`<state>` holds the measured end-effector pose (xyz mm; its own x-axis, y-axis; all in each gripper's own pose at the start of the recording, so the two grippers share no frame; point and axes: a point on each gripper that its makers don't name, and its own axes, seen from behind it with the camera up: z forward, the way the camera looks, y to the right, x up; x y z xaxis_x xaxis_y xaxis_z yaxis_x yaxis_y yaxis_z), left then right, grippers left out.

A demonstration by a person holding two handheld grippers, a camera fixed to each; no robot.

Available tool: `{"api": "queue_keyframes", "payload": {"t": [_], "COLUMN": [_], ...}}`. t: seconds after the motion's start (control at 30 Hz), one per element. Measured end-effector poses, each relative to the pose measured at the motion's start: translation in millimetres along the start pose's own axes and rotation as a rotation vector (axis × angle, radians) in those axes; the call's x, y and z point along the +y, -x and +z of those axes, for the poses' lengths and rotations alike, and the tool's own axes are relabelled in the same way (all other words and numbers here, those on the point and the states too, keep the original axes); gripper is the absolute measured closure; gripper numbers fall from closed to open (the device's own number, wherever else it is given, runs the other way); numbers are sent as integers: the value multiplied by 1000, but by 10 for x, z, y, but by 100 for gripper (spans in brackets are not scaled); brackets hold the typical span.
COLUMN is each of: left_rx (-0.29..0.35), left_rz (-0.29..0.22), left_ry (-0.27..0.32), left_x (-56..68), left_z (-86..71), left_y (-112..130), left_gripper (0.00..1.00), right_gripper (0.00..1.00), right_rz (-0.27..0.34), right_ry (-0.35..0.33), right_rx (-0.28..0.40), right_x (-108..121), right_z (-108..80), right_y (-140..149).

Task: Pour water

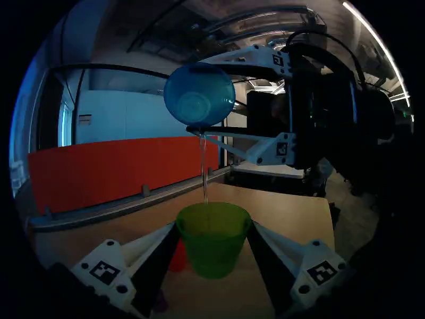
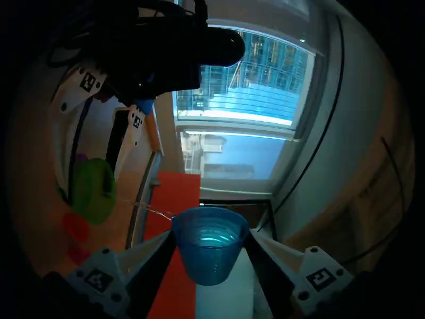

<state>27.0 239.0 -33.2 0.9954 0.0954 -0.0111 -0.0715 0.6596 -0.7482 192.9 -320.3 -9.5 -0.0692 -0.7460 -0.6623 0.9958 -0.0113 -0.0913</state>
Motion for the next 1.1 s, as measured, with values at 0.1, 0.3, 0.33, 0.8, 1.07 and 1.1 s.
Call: {"api": "queue_keyframes", "payload": {"t": [0.1, 0.3, 0.33, 0.8, 1.07, 1.1], "left_rx": [1, 3, 2, 5, 9, 9], "left_rz": [0, -1, -1, -1, 6, 8], "left_ry": [1, 2, 2, 1, 1, 0], "left_x": [1, 5, 3, -5, 7, 7], "left_z": [2, 5, 7, 23, 4, 1], "left_y": [-7, -7, -6, -12, -24, -27], "left_gripper": [14, 14, 14, 14, 14, 14], "right_gripper": [10, 10, 10, 10, 10, 10], "right_rz": [-14, -49, -56, -14, 265, 297], "right_ry": [1, 4, 5, 7, 1, 0], "right_rx": [0, -1, -1, 1, 17, 17], "right_x": [0, -5, -7, -50, -59, -69], "right_z": [1, 8, 9, -9, -58, -63], "right_y": [-7, -19, -24, -51, -25, -19]}}
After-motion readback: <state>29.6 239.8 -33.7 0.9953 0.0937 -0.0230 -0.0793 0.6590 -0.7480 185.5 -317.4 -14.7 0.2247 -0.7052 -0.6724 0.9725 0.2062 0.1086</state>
